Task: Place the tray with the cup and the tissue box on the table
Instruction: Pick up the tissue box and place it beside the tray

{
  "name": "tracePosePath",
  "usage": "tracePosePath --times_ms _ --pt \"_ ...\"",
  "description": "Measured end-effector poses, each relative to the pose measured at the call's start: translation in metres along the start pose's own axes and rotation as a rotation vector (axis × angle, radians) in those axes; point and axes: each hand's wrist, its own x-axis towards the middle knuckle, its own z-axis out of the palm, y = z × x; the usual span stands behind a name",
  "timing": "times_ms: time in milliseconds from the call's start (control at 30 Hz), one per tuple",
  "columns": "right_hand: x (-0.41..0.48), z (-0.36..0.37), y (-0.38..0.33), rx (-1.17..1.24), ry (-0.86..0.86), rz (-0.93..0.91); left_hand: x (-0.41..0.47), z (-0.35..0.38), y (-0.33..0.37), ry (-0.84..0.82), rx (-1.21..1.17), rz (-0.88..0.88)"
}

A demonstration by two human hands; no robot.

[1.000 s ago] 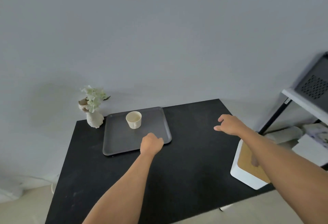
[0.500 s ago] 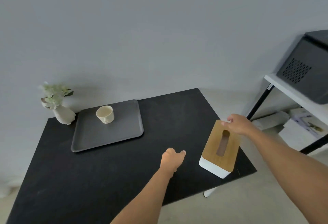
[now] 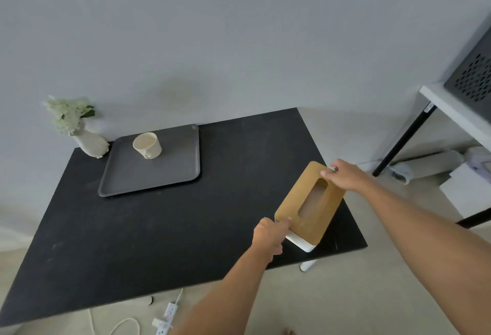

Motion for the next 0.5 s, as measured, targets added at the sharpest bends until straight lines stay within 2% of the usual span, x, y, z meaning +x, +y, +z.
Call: tracePosePath --times_ms 267,500 --pt "0.003 0.01 0.008 0.0 -0.027 -0.018 0.002 0.02 -0.001 0.046 -0.054 0.021" --pt "-0.005 0.011 0.004 0.029 -0.061 -0.049 -0.001 0.025 -0.007 0.163 -0.267 0.033"
